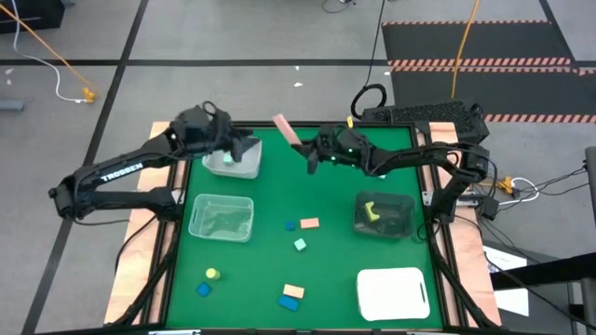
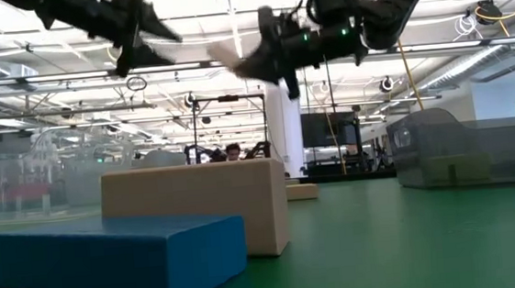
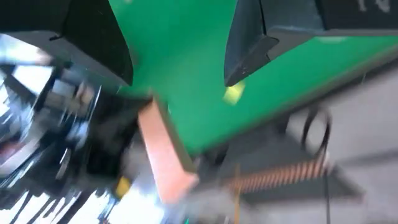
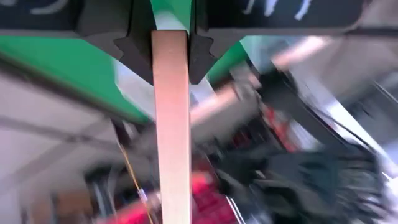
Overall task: Sort & place blocks by color
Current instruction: Put the top brown block into the transparent bin
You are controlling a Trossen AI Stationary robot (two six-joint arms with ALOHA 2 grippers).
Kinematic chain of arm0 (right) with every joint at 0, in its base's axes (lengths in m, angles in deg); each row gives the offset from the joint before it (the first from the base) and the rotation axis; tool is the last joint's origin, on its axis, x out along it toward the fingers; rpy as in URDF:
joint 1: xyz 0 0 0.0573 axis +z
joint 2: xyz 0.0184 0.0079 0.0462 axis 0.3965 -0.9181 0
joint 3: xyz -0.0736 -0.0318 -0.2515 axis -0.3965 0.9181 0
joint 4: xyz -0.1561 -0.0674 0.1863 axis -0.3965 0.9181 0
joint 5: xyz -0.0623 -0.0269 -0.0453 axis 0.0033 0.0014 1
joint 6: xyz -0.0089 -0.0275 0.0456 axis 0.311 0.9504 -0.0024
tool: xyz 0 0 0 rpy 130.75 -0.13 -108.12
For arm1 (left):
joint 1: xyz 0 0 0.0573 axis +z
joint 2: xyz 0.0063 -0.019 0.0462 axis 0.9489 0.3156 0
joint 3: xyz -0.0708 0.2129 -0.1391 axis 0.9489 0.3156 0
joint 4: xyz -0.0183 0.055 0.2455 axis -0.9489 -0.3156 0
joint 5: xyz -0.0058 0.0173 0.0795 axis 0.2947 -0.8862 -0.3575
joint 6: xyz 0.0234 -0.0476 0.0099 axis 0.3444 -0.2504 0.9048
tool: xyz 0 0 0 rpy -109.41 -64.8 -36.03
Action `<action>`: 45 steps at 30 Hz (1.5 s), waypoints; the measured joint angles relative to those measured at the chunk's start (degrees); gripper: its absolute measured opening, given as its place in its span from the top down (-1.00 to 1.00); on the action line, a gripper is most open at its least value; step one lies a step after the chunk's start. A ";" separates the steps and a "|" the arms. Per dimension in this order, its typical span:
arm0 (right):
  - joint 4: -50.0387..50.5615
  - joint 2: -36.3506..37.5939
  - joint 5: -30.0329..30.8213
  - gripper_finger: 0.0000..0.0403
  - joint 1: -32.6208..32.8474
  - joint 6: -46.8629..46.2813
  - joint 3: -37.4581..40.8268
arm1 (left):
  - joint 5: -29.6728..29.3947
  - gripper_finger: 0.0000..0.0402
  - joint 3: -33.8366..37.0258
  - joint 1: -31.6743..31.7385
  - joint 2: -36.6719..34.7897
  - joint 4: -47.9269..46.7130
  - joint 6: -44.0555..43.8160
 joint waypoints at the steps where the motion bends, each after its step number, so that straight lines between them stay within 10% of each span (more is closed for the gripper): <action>1: -2.70 0.02 0.03 0.80 0.37 -0.01 0.00 | 0.01 -0.25 0.00 0.00 -0.37 2.20 -1.33; 11: -14.66 -0.02 0.16 0.80 3.73 -3.11 -0.01 | 3.58 -0.25 0.00 -0.42 -0.94 14.94 -5.06; 36: -5.93 -0.03 0.23 0.80 11.07 0.04 -6.38 | 12.62 -0.24 -0.02 -9.86 5.46 28.48 -0.12; 45: -5.98 -0.02 0.23 0.70 11.88 0.00 -6.38 | 12.62 0.47 -0.02 -9.84 5.46 28.56 -1.69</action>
